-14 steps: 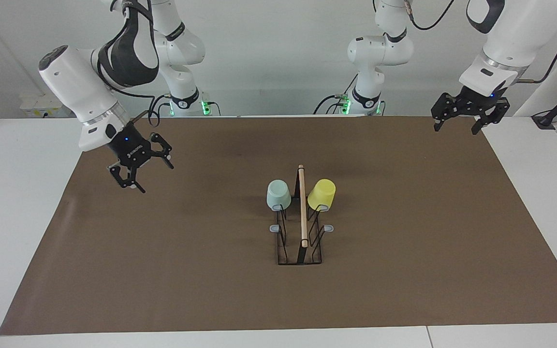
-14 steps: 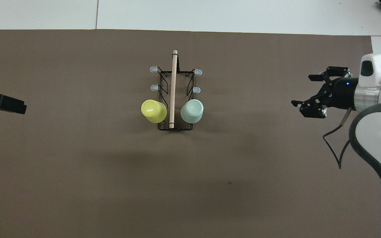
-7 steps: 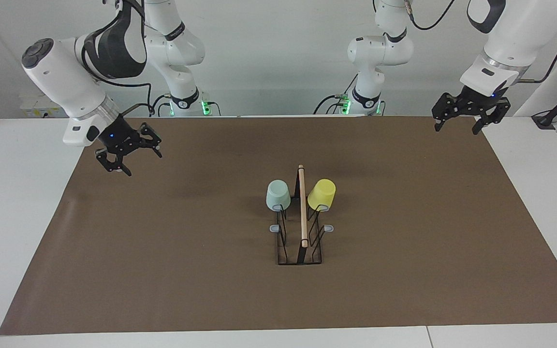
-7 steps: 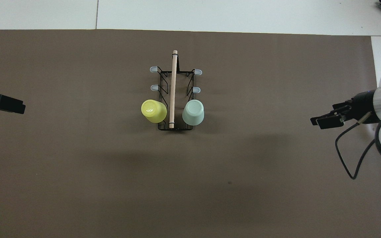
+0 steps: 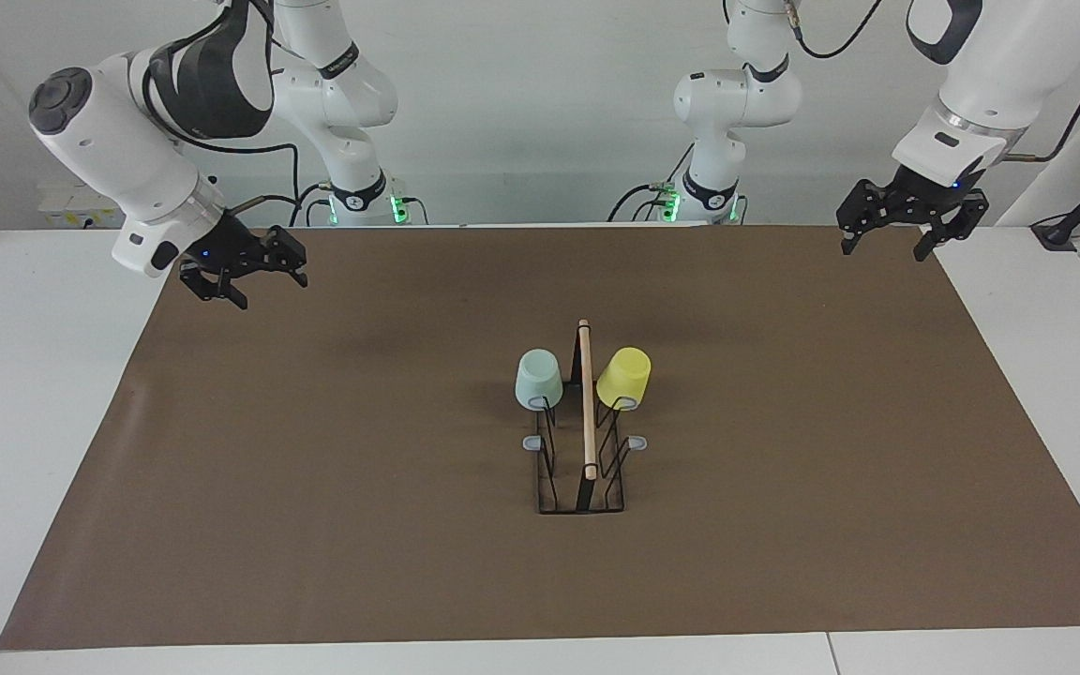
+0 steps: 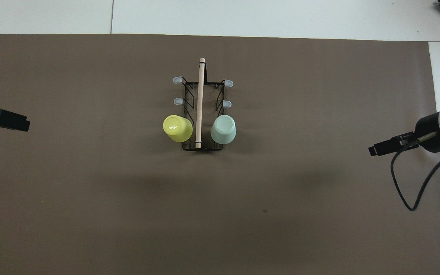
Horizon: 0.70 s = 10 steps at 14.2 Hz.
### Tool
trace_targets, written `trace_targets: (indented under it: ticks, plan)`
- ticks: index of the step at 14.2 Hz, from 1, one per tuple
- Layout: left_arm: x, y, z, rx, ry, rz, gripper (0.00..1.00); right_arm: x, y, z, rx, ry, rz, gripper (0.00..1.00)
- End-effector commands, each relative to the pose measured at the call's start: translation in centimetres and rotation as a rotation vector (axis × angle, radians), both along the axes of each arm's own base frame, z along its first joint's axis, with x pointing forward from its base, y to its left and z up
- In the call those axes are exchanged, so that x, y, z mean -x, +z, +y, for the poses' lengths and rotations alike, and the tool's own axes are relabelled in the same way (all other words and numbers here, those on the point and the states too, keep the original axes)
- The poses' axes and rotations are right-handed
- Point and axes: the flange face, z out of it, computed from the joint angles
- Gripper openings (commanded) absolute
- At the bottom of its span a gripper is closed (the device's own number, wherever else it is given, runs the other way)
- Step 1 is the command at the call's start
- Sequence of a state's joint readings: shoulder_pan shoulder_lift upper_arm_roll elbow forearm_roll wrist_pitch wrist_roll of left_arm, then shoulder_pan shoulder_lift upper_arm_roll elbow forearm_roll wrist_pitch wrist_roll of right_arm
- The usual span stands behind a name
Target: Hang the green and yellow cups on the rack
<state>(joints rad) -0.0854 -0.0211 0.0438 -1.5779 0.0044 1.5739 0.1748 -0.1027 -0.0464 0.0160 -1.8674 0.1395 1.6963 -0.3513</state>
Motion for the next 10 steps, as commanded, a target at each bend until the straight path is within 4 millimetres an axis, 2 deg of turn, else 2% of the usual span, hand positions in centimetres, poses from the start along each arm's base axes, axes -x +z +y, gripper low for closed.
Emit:
trace_targets:
  ticks: [1,4,6,8,10]
  plan:
    - [0.8,0.1,0.4,0.023,0.012,-0.013,1.00,0.5,2.1,-1.2,0.125,0.023,0.019,1.00]
    - [0.8,0.1,0.4,0.031,0.014,-0.011,1.00,0.8,3.1,-1.6,0.143,0.003,0.013,1.00]
    - [0.8,0.2,0.7,0.043,0.020,-0.012,1.00,0.6,4.6,-2.1,0.148,-0.027,-0.016,1.00]
    - [0.8,0.1,0.6,0.043,0.018,-0.011,1.00,0.3,6.0,-2.1,0.165,-0.079,-0.037,1.00]
    - [0.8,0.1,0.6,0.043,0.018,-0.009,1.00,0.3,6.6,-1.8,0.166,-0.121,-0.035,1.00]
